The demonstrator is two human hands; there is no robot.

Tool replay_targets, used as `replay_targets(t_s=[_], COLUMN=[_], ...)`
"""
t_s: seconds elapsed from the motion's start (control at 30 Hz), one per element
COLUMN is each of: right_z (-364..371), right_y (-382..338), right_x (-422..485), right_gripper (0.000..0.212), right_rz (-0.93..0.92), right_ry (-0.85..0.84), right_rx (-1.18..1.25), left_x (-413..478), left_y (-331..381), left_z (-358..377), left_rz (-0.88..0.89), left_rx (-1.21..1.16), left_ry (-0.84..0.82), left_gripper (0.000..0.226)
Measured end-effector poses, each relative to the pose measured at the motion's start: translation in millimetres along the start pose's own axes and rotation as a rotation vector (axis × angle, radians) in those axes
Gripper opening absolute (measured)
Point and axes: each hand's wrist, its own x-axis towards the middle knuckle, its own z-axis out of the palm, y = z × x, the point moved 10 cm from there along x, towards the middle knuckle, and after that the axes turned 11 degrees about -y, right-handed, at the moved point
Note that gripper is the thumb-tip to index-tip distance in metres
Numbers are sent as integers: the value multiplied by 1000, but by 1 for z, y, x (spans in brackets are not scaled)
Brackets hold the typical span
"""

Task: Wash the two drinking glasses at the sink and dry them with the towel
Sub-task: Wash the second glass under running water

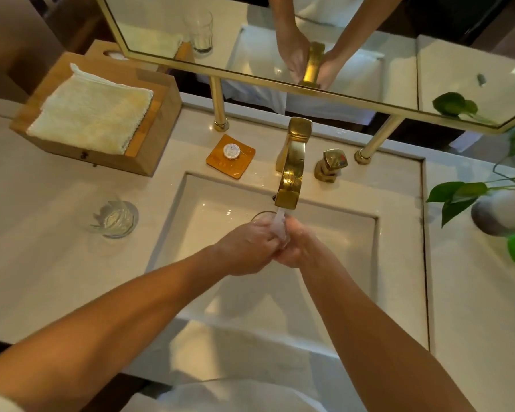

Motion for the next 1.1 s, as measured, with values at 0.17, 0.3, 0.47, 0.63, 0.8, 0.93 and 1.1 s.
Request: replay_targets(t_s=[0.17,0.3,0.47,0.63,0.8,0.93,1.1], right_z=[-8,-16,-25,-32,-18,-8,-9], right_y=[-17,-15,-24,-17,8,14,-13], right_x=[-6,4,4,3,-1,-7,-4], right_gripper=[44,65,77,29,35,63,37], right_rz=[-90,-167,-384,-347,-70,65,-263], right_ry=[33,62,140,342,306,181,256], right_rx=[119,142,17,84,473,208,226], left_x=[2,-17,-15,-25,2,7,-19], left_y=[-32,-68,-47,-67,-33,-22,-75], left_z=[-15,41,89,59,-27,-11,3], left_rz=[-165,-1017,-1178,-1257,-396,15,-926], left_rx=[-391,-1888,-2372,-1722,-325,-144,-970], left_ry=[34,474,452,517,394,167,394], left_gripper=[21,25,35,28,32,18,28])
